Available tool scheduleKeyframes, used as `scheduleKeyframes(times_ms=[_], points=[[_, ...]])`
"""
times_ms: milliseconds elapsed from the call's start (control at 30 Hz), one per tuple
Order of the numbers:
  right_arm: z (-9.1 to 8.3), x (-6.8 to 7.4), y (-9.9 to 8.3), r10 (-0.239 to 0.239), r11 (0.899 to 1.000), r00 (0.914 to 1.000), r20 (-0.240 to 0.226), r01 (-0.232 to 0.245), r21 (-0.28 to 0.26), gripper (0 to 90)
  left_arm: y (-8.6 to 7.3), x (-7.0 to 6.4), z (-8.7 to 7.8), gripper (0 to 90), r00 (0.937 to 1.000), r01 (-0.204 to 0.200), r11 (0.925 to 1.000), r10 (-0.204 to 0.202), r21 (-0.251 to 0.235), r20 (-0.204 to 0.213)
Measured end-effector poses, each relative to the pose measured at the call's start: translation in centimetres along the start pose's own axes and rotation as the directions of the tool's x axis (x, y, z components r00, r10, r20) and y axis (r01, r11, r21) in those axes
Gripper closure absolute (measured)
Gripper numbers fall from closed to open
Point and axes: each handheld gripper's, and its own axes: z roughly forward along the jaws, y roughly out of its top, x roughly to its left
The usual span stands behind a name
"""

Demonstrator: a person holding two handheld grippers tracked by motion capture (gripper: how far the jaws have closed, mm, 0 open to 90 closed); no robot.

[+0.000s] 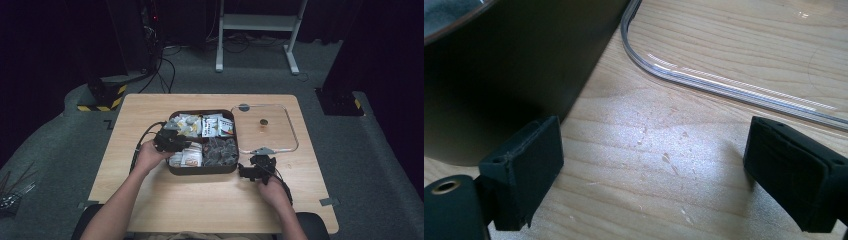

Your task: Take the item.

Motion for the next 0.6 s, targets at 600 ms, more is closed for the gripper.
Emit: scheduleKeyframes(times_ms=[600], points=[[-0.03, 0.01, -0.02, -0.002, 1.0, 1.0, -0.001, 0.002, 0.0, 8.9, 0.4, -0.15, 0.62, 86.2, 0.9988, -0.03, 0.9987, 0.029, 0.042, 0.039]])
